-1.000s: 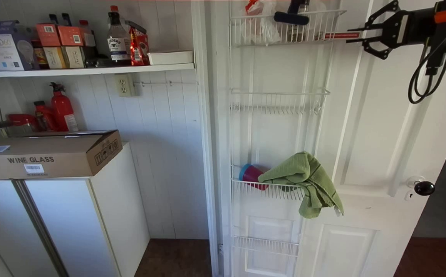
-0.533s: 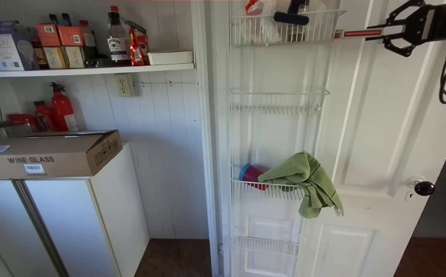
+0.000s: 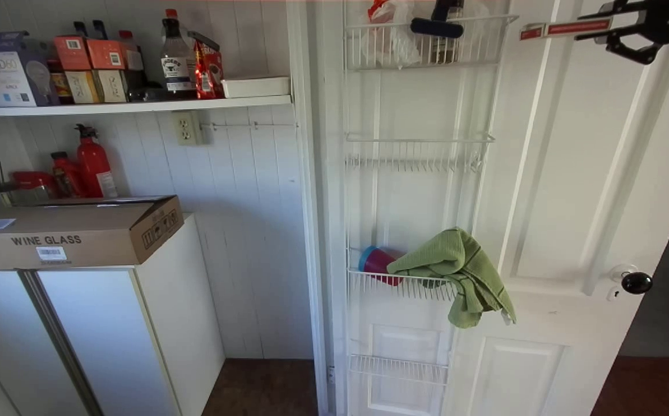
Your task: Move the box of cards to the higher shelf
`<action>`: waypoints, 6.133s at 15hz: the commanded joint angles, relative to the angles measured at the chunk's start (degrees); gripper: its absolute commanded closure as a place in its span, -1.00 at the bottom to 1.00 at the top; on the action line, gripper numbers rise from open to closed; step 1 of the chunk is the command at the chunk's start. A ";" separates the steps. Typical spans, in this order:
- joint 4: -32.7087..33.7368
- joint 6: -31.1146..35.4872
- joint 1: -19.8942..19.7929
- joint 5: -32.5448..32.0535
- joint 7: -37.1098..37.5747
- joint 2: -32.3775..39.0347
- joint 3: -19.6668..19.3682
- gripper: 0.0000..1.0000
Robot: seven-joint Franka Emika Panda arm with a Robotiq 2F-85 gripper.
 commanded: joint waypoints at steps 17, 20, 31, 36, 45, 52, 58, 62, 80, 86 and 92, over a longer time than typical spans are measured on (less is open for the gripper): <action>5.97 -3.97 -0.46 0.26 5.46 -4.96 1.82 0.90; 6.04 -4.72 -0.24 0.33 4.50 -3.85 1.62 0.59; 9.02 -4.15 -0.49 0.32 6.71 -4.86 1.49 0.90; 12.32 -1.42 -0.67 1.61 7.66 -4.65 1.34 0.90; 15.39 5.06 -0.18 7.33 11.19 -2.68 1.68 0.90; 16.01 9.09 0.83 10.90 13.05 -1.18 3.31 0.90; 17.17 10.57 1.55 11.22 13.23 -0.46 5.04 0.90; 18.27 13.12 2.30 11.11 13.35 0.44 6.49 0.90; 22.76 18.48 5.83 10.24 17.66 3.96 9.03 0.84; 22.84 18.33 6.12 10.13 17.75 4.02 9.16 0.62; 22.61 18.07 6.15 10.06 17.93 3.81 9.10 0.38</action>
